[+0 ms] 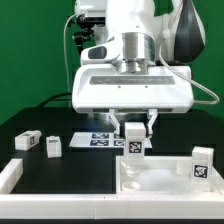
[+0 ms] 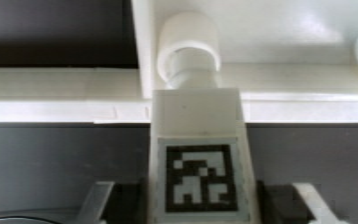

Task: Assemble square table

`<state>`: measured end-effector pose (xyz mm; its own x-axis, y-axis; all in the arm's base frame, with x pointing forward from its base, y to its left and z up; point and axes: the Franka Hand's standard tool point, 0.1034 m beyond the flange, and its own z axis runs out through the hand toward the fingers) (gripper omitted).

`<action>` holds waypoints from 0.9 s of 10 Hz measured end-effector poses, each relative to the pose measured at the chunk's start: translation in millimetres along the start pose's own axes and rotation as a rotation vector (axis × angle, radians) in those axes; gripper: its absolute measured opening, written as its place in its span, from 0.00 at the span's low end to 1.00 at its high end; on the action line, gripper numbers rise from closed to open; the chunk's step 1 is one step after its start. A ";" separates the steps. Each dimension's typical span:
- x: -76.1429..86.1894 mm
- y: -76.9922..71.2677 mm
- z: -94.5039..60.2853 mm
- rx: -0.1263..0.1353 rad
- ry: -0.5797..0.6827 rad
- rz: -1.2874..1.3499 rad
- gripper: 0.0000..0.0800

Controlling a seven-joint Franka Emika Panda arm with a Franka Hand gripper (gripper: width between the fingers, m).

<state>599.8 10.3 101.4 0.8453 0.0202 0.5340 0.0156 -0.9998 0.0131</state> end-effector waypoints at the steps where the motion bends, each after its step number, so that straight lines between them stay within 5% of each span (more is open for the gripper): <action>1: -2.4 -0.7 3.6 0.001 -0.006 0.000 0.36; 9: -7.1 7.3 26.1 -0.022 0.017 0.010 0.36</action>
Offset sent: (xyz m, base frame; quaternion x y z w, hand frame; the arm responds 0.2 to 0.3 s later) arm 0.0155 -0.0070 -0.0060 -0.0054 0.0176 0.0009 0.9998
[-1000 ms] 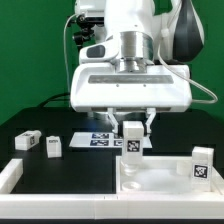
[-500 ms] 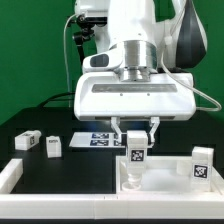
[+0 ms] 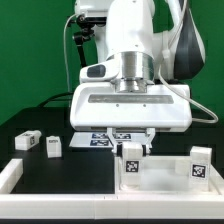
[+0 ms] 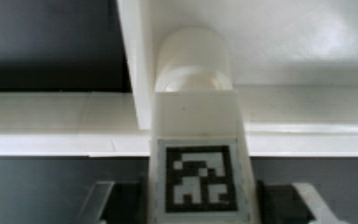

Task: Assemble square table

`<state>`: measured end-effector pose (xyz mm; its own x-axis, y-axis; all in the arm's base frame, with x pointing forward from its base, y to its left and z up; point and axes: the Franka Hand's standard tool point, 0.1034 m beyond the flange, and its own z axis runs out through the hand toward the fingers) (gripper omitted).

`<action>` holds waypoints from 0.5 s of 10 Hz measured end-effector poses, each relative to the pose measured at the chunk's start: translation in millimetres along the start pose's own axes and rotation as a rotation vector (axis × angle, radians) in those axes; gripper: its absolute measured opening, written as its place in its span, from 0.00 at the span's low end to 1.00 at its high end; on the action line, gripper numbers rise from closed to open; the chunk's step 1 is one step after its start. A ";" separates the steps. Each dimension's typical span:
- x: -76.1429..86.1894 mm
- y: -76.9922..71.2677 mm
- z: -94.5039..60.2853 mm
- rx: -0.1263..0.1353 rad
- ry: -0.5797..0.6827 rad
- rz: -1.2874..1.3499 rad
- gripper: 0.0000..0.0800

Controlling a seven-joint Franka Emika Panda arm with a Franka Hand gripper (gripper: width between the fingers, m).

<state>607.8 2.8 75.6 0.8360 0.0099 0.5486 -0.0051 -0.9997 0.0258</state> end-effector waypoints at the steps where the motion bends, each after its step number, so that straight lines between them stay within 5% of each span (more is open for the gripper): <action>1: 0.0 0.0 0.3 -0.002 0.005 0.000 0.36; 5: -2.8 -0.9 1.6 0.005 -0.013 0.000 0.36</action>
Offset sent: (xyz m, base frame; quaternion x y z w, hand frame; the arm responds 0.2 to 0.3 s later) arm 0.0000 0.0000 0.0000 0.0000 0.0000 0.0000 1.0000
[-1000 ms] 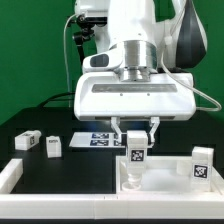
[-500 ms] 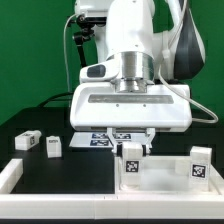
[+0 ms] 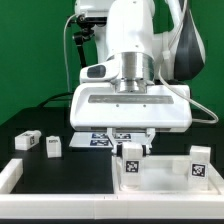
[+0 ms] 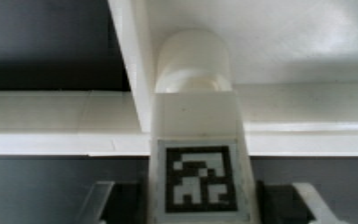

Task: Assemble square table

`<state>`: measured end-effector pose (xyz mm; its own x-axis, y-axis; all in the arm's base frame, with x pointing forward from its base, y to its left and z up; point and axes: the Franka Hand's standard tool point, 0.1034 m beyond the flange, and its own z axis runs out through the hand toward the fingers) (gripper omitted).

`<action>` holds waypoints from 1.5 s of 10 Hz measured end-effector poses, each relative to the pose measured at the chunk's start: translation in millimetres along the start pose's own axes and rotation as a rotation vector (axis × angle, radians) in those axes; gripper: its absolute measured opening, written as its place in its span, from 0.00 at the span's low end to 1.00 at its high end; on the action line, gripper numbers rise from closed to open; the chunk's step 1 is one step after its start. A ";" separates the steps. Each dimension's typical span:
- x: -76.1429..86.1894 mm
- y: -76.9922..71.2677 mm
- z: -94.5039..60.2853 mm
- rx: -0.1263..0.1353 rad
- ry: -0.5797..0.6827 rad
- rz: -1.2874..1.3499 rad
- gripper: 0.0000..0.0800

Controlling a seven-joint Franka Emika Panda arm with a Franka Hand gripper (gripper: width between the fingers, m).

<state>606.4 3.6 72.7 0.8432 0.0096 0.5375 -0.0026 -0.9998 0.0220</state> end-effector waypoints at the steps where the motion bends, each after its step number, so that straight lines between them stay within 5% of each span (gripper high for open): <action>1: -0.3 0.0 0.1 0.000 -0.001 0.000 0.50; 2: -0.8 0.0 0.4 0.000 -0.001 0.000 0.67; 4: -1.2 0.0 0.6 0.000 -0.002 0.000 0.80; 9: -2.6 -0.1 1.3 0.003 -0.013 0.001 0.81; 11: 14.5 1.4 -5.5 0.027 -0.059 0.003 0.81; 15: 12.4 3.7 3.9 0.071 -0.179 0.023 0.81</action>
Offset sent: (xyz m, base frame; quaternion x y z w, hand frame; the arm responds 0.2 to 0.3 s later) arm 0.0000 0.0000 0.0000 0.0000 0.0000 0.0000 1.0000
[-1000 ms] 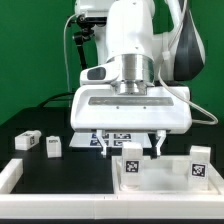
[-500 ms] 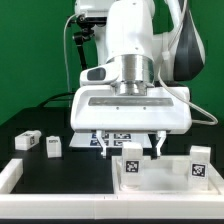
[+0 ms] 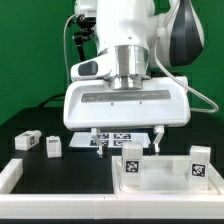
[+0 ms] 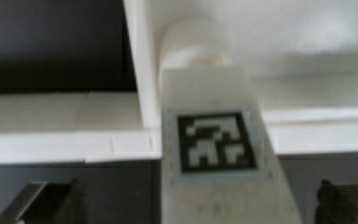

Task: Assemble square table

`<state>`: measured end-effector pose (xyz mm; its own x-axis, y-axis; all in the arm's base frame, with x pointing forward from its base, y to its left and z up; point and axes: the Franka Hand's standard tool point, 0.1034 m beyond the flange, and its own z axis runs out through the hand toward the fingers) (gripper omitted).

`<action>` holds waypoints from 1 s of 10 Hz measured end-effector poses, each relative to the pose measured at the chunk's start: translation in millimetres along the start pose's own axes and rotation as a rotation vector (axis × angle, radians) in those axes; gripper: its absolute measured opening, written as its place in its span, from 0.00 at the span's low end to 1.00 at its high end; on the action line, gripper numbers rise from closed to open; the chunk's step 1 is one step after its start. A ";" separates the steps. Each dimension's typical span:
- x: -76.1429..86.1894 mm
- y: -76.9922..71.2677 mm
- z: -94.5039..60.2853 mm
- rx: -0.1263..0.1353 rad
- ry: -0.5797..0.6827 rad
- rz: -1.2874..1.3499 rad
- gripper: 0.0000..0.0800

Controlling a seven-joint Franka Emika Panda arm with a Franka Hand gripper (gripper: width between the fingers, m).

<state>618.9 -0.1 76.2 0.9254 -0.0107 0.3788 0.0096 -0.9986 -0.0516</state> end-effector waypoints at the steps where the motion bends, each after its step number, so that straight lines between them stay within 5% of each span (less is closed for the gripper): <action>1: -0.9 -4.7 1.9 0.047 -0.111 0.024 0.81; 4: -0.9 -15.6 -1.5 0.111 -0.345 0.047 0.81; 8: 5.8 -10.8 0.8 0.112 -0.378 0.055 0.81; 9: 5.6 -10.5 1.0 0.112 -0.378 0.055 0.62; 10: 5.5 -10.8 1.1 0.106 -0.380 0.092 0.62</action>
Offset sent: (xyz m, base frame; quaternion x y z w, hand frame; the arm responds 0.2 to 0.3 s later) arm 0.0078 0.0001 0.0038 -0.0120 -0.2157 0.0020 0.9764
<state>624.4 10.7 77.8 0.9982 -0.0597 0.0002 -0.0588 -0.9834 -0.1718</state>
